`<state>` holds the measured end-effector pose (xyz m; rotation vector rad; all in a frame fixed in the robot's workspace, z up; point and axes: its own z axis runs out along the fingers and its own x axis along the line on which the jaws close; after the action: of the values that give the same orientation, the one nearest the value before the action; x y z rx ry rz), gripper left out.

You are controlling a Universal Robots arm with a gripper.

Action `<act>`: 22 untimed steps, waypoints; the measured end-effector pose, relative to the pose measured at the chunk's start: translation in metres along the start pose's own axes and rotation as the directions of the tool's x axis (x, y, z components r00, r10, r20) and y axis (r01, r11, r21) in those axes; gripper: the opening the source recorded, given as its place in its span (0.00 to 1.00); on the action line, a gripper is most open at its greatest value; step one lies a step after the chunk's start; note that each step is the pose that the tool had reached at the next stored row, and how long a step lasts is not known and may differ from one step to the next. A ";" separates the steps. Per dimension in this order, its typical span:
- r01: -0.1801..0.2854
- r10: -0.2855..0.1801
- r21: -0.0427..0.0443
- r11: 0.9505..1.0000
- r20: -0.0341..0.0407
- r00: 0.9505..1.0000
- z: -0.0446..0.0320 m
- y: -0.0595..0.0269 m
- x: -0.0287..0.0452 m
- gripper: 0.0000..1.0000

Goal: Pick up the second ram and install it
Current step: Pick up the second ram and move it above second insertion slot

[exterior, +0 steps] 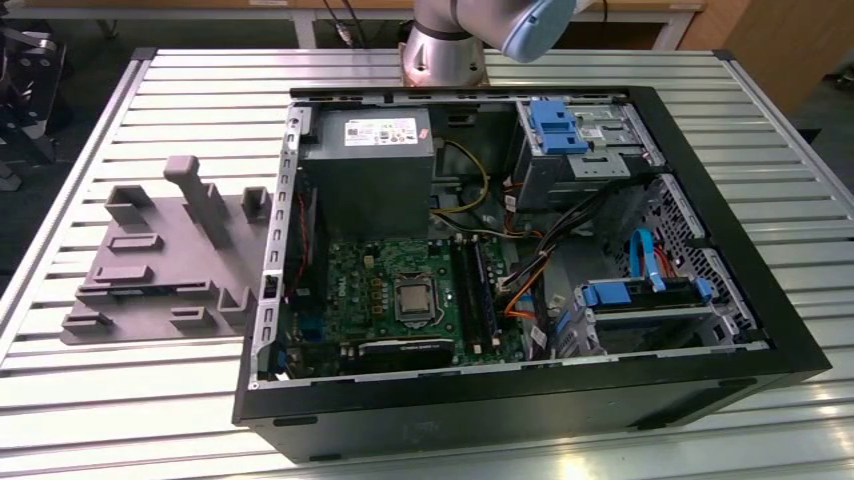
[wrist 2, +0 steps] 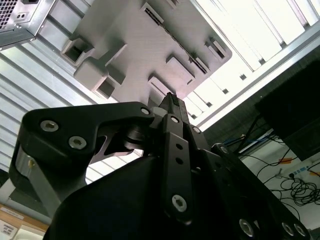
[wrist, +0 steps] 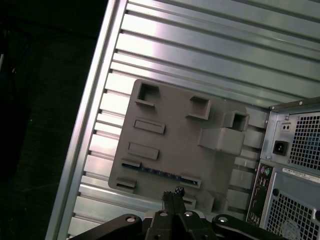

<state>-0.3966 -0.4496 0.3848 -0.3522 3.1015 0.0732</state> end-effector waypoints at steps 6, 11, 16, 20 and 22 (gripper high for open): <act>0.006 -0.006 0.000 1.000 0.000 1.000 0.0000 0.0000 0.0000 0.11; 0.049 -0.049 -0.001 0.999 -0.002 0.999 0.0001 0.0000 0.0000 0.11; 0.138 -0.138 -0.004 0.990 -0.006 0.990 0.0008 0.0000 0.0000 0.11; 0.208 -0.208 -0.006 0.978 -0.009 0.978 0.0011 0.0000 0.0001 0.11; 0.237 -0.237 -0.007 0.972 -0.010 0.971 0.0013 -0.0001 0.0001 0.11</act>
<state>-0.3967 -0.4496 0.3835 -0.7215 3.0428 0.0762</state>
